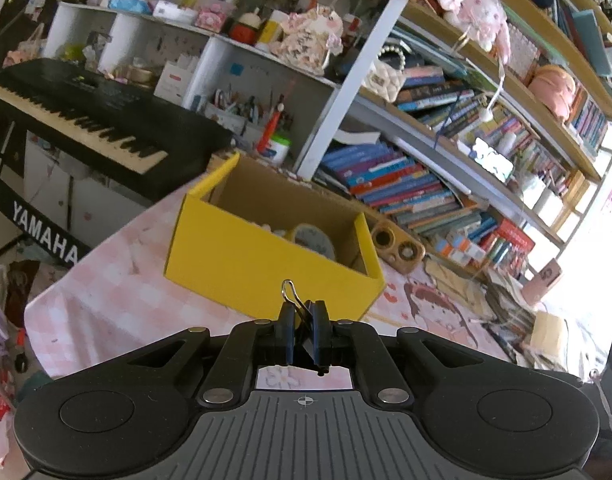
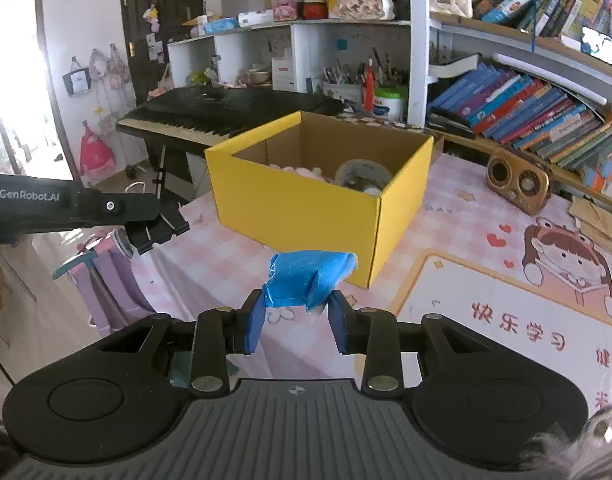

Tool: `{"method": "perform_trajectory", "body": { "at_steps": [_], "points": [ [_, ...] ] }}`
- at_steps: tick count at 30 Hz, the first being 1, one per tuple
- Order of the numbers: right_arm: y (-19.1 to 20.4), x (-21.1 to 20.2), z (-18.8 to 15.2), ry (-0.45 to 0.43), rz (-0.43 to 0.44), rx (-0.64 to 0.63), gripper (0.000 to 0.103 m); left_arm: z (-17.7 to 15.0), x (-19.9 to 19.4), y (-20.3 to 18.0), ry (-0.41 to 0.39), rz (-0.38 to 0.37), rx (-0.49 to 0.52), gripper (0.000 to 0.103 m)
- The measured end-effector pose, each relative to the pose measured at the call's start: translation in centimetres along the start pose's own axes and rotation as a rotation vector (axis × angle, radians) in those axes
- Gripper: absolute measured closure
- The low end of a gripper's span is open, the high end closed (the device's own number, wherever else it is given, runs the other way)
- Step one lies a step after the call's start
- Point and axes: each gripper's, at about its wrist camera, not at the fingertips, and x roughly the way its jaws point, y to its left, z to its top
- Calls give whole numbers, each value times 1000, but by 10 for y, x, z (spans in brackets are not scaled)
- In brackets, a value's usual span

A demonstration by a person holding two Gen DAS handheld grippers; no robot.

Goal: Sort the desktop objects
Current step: 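Lift and carry the blue object and binder clip toward the yellow box with both grippers, then lower the blue object and binder clip into the yellow box with both grippers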

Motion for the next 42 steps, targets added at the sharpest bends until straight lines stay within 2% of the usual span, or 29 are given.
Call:
{"method": "perform_trajectory", "body": {
  "at_steps": [9,16,21,28,33,42],
  "points": [
    [0,10,23,-23,8,-50,71,20,14,-3,-51,-21,16,96],
    [-10,18,55,-78,-4,-92,71,40,36,-10,-107,-32,2,96],
    [-24,36,79,-113,6,-125,71,53,53,-18,-143,-24,-2,96],
    [-44,65,102,-105,32,-140,71,66,79,-31,-157,-9,9,96],
    [-56,86,109,-79,52,-176,71,71,104,-36,-148,19,1,96],
    [-63,134,118,5,72,-289,71,67,152,-33,-76,97,3,96]
  ]
}}
